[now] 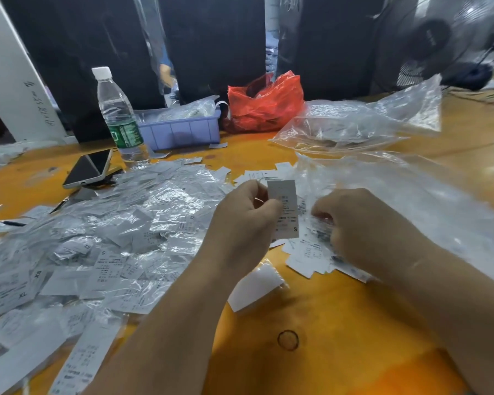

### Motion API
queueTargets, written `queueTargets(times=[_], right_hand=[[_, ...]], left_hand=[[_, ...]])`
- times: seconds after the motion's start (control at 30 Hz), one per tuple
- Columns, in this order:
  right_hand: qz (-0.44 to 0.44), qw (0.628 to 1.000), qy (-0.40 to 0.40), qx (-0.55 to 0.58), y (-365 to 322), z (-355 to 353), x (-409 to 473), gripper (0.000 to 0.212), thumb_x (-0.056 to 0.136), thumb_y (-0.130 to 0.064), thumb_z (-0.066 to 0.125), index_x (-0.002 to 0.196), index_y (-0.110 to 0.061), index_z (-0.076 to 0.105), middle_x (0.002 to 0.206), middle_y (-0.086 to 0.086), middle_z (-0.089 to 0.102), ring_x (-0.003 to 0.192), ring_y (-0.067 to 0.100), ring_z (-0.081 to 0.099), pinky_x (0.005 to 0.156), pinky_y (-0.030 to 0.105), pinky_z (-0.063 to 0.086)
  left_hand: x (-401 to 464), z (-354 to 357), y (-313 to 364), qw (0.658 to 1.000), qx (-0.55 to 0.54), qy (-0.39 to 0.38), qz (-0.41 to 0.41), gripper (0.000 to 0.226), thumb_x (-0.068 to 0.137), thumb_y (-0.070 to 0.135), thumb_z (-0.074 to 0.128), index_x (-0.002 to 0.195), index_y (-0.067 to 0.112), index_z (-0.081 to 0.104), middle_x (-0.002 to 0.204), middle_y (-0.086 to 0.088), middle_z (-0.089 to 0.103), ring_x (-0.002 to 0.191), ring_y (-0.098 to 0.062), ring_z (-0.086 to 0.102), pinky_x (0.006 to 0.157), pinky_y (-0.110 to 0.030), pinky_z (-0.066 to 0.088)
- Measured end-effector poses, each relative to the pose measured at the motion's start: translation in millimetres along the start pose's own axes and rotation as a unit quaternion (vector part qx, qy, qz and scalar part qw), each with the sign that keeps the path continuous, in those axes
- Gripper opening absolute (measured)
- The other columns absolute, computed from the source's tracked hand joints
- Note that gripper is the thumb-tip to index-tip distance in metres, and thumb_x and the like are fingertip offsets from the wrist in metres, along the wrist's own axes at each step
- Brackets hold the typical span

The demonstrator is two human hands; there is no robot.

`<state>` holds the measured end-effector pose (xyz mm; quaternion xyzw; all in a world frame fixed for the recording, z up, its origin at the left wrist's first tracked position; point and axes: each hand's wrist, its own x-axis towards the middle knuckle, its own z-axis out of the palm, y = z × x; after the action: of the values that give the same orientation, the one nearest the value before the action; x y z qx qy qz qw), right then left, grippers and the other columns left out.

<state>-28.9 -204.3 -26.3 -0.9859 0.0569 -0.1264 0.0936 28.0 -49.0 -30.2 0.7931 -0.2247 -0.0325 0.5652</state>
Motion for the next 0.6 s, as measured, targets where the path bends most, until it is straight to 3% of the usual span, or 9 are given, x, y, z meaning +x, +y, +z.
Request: queueTargets(times=[0.13, 0.23, 0.33, 0.43, 0.6], right_hand=[[0.002, 0.998, 0.041, -0.043, 8, -1, 3, 0.033, 0.083, 0.002, 0.051, 0.108, -0.015, 0.065, 0.105, 0.002, 0.06, 0.098, 0.024, 0.056, 0.076, 0.037, 0.053], [0.059, 0.994, -0.014, -0.094, 7, 1, -3, 0.008, 0.087, -0.012, 0.05, 0.087, -0.017, 0.044, 0.095, 0.0, 0.047, 0.088, 0.024, 0.045, 0.063, 0.034, 0.04], [0.066, 0.994, -0.03, -0.083, 2, 8, -6, 0.024, 0.084, -0.005, 0.049, 0.076, -0.019, 0.031, 0.078, -0.001, 0.037, 0.073, 0.022, 0.04, 0.054, 0.031, 0.031], [0.048, 0.996, -0.006, -0.079, 0, 9, -5, 0.025, 0.083, -0.003, 0.051, 0.084, -0.019, 0.032, 0.075, -0.003, 0.028, 0.068, 0.02, 0.035, 0.052, 0.029, 0.028], [0.047, 0.997, 0.042, -0.044, -2, 9, -3, 0.023, 0.08, 0.003, 0.049, 0.092, -0.015, 0.044, 0.091, 0.001, 0.041, 0.073, 0.022, 0.04, 0.059, 0.034, 0.039]], left_hand=[[0, 2, -2, 0.999, 0.037, -0.006, 0.003, 0.01, 0.092, 0.017, 0.051, 0.086, 0.021, 0.058, 0.088, -0.001, 0.068, 0.063, -0.004, 0.06, 0.045, -0.011, 0.038], [1, 3, -3, 0.999, 0.052, -0.011, 0.004, 0.009, 0.092, 0.018, 0.051, 0.088, 0.021, 0.058, 0.092, 0.0, 0.068, 0.081, -0.011, 0.065, 0.05, -0.012, 0.044], [1, 5, -4, 0.998, 0.065, -0.014, 0.006, 0.008, 0.092, 0.018, 0.051, 0.089, 0.021, 0.058, 0.093, 0.001, 0.069, 0.085, -0.015, 0.066, 0.054, -0.016, 0.046], [1, 7, -5, 0.997, 0.077, -0.019, 0.014, 0.008, 0.092, 0.019, 0.052, 0.087, 0.022, 0.057, 0.092, 0.001, 0.069, 0.08, -0.013, 0.064, 0.052, -0.014, 0.045], [1, 8, -5, 0.995, 0.09, -0.018, 0.026, 0.009, 0.092, 0.019, 0.053, 0.084, 0.022, 0.058, 0.085, 0.005, 0.068, 0.071, -0.007, 0.062, 0.048, -0.009, 0.042]])
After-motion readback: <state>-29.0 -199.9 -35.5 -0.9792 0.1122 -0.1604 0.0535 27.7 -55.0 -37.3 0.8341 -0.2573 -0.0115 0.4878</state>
